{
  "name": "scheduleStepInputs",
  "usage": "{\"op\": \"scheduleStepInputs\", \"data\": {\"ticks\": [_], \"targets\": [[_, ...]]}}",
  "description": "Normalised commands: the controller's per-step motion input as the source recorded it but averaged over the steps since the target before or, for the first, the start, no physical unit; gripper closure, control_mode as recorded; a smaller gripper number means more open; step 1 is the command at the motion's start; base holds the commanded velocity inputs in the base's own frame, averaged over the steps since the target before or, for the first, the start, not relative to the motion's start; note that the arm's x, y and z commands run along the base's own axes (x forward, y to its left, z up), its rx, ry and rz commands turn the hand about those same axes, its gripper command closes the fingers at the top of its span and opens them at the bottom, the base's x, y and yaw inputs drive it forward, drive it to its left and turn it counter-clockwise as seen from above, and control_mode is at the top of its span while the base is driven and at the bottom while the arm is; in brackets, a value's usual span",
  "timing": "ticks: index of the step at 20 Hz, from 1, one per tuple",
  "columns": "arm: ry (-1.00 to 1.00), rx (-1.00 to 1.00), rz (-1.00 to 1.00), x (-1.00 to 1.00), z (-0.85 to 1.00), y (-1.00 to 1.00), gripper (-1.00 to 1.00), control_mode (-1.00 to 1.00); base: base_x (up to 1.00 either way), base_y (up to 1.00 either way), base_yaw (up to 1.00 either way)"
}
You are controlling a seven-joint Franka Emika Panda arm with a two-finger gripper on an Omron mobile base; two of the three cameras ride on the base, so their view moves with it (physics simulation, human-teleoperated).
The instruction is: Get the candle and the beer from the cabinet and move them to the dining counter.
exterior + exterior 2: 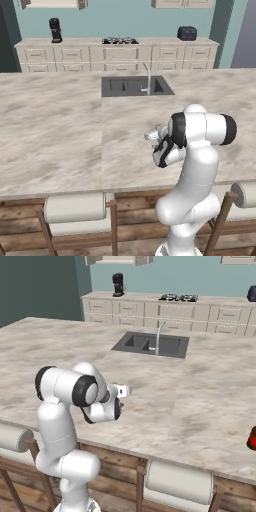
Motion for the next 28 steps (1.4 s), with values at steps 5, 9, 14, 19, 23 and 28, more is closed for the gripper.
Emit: {"op": "scheduleStepInputs", "data": {"ticks": [5, 9, 14, 19, 23, 28], "targets": [[0.00, 0.00, 0.00, 0.00, -0.03, 0.00, 1.00, -1.00, 0.00, 0.00, 0.00], [0.00, 0.00, 0.00, 0.00, 0.00, 0.00, 1.00, -1.00, 0.00, 0.00, 0.00], [0.00, 0.00, 0.00, 0.00, 0.00, 0.00, -1.00, -1.00, 0.00, 0.00, 0.00], [0.00, 0.00, 0.00, 0.01, 0.00, 0.00, -1.00, -1.00, 0.00, 0.00, 0.00], [0.00, 0.00, -0.02, 0.00, 0.10, 0.00, -1.00, -1.00, 0.00, 0.00, 0.00], [0.00, 0.00, -0.08, 0.00, 0.45, 0.00, -1.00, -1.00, 0.00, 0.00, 0.00]]}}
